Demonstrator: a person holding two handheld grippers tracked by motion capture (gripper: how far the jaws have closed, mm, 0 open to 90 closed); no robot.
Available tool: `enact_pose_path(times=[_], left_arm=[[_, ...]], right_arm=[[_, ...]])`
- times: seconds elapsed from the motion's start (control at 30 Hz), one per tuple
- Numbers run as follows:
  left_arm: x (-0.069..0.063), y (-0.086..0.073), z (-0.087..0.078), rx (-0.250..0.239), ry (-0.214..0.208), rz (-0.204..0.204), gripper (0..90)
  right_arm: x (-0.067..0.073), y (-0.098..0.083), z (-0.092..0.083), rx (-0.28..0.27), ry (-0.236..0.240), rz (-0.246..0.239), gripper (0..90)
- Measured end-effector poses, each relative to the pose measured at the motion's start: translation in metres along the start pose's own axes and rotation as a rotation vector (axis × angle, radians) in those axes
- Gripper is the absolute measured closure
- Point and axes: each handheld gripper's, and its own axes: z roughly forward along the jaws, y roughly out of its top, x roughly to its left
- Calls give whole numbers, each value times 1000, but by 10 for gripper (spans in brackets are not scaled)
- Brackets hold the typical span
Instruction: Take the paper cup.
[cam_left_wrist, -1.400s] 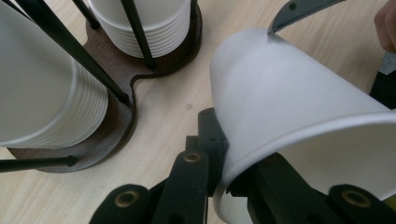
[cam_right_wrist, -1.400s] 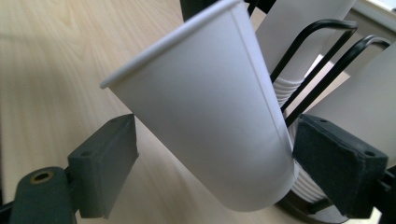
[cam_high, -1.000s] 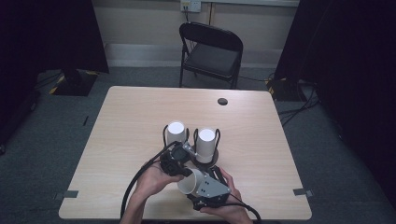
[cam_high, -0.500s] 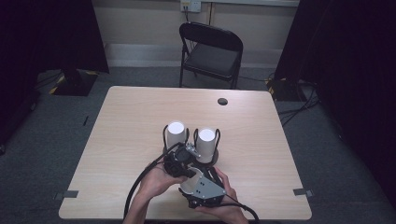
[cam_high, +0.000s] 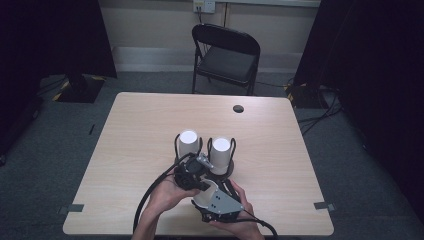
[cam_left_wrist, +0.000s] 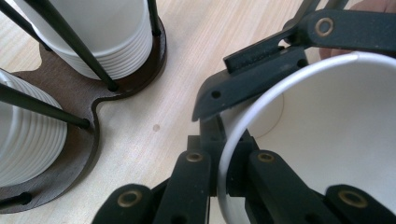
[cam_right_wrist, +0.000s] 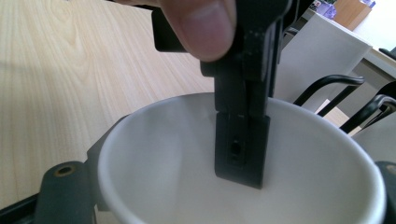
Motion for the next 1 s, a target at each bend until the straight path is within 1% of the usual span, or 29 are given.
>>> enact_pose_path(times=[0.03,0.07,0.1,0.13,0.17,0.2,0.33,0.57,0.63,0.67,0.7,0.73,0.77,0.8,0.83,0.87,0.9,0.93,0.97,1.0], left_arm=[[0,-1,1,-11,4,-9,888],[0,-1,2,-14,-4,-11,888],[0,-2,3,-22,-4,-23,887],[0,-2,3,-27,-4,-26,887],[1,-3,3,-22,-5,-22,887],[2,-3,3,-26,-10,-27,887],[3,-3,2,-27,-19,-27,888],[4,-5,3,-33,-18,-38,887],[4,-6,3,-49,-14,-50,878],[3,-6,2,-56,-10,-50,858],[1,-6,1,-69,-14,-42,865],[-1,-6,-1,-85,-6,-35,864],[-2,-7,-2,-103,-7,-47,863],[-2,-7,-3,-100,0,-36,859],[-2,-7,-3,-122,4,-50,845],[-2,-7,-5,-119,12,-43,827],[-2,-8,-5,-126,15,-43,818],[-2,-9,-4,-149,17,-54,806],[-2,-10,-3,-156,18,-51,775],[-2,-11,-1,-160,14,-58,774]], right_arm=[[0,-1,0,2,0,7,224],[-1,-1,0,4,-4,13,224],[-2,-2,0,5,3,21,225],[-2,-2,0,8,1,19,226],[-1,-2,0,12,-3,17,226],[0,-2,1,16,-5,15,226],[0,-2,0,10,-9,13,225],[1,-2,0,18,-13,10,227],[1,-2,0,18,-16,12,233],[0,-3,-1,12,-19,19,233],[-1,-3,-2,8,-18,25,233],[-2,-3,-3,0,-22,32,233],[-3,-3,-5,-12,-23,41,234],[-4,-3,-6,-17,-22,44,234],[-5,-2,-7,-18,-25,44,235],[-5,-2,-7,-19,-32,51,237],[-6,-2,-8,-18,-28,50,238],[-6,-2,-8,-19,-30,51,238],[-7,-2,-8,-19,-29,57,238],[-8,-2,-8,-20,-33,59,239]])
